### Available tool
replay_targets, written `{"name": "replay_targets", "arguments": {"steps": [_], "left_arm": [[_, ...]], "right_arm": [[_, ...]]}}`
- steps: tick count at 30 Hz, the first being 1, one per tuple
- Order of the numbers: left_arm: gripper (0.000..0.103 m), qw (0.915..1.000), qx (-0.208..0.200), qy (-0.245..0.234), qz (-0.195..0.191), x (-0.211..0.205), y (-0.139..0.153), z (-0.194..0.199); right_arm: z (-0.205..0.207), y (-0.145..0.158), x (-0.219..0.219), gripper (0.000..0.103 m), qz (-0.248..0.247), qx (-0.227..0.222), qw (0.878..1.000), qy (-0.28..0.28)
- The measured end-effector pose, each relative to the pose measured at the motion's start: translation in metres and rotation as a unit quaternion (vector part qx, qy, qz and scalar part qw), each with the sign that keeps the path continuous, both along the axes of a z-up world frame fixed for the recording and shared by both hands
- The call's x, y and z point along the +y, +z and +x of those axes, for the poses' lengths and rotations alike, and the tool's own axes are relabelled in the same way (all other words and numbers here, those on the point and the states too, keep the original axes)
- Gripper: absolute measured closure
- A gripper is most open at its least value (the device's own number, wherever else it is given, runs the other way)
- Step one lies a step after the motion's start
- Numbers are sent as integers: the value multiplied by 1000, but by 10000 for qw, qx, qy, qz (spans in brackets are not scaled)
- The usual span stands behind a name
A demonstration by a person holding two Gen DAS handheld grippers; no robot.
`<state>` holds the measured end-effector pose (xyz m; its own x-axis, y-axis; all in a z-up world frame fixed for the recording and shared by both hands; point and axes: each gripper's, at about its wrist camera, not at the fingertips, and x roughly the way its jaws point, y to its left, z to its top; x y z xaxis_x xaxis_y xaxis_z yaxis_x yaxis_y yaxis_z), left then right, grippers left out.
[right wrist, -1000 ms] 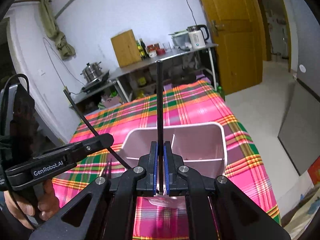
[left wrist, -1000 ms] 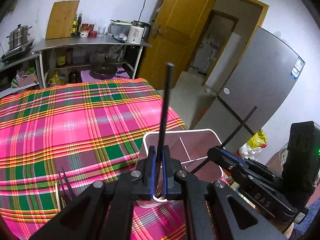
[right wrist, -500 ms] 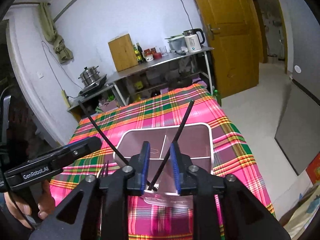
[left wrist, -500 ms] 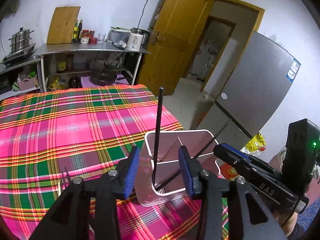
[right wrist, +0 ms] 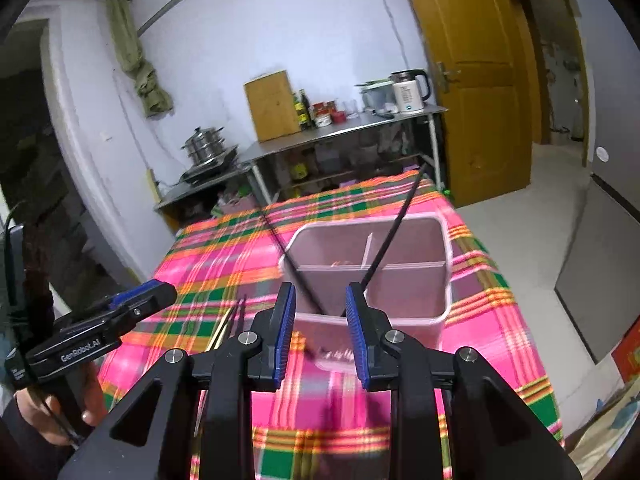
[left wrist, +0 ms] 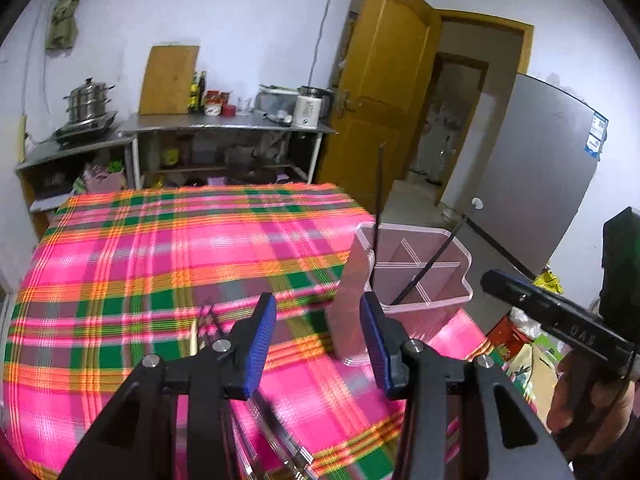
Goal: Organize utensils
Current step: 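Open the left tool over the holder while the right tool releases its chopstick inside, then move both tools back down to the remaining chopsticks on the tablecloth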
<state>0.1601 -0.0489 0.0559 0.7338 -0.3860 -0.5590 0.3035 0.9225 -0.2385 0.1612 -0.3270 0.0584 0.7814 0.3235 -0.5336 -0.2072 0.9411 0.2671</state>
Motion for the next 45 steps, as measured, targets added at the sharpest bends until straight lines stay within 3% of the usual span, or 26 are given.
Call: {"name": "replay_targets", "arguments": {"steps": [11,18,28,45], "left_arm": [[58,9954,561,740,240,43,-63,-47],[58,9923,850,819,374,55,-85,-52],[58,9859,1316,887,528,65,-113,-26],[78,9847,1457,662,683,65,-135,35]], "right_arm": [[-28,-39,37,76,-102,371,9971,661],[-31,-63,58,76,-273,626,9934,918],[-23,-87,78,76,-477,986,9877,1111],[24,-120,129,83,-717,1321,9788,1388]]}}
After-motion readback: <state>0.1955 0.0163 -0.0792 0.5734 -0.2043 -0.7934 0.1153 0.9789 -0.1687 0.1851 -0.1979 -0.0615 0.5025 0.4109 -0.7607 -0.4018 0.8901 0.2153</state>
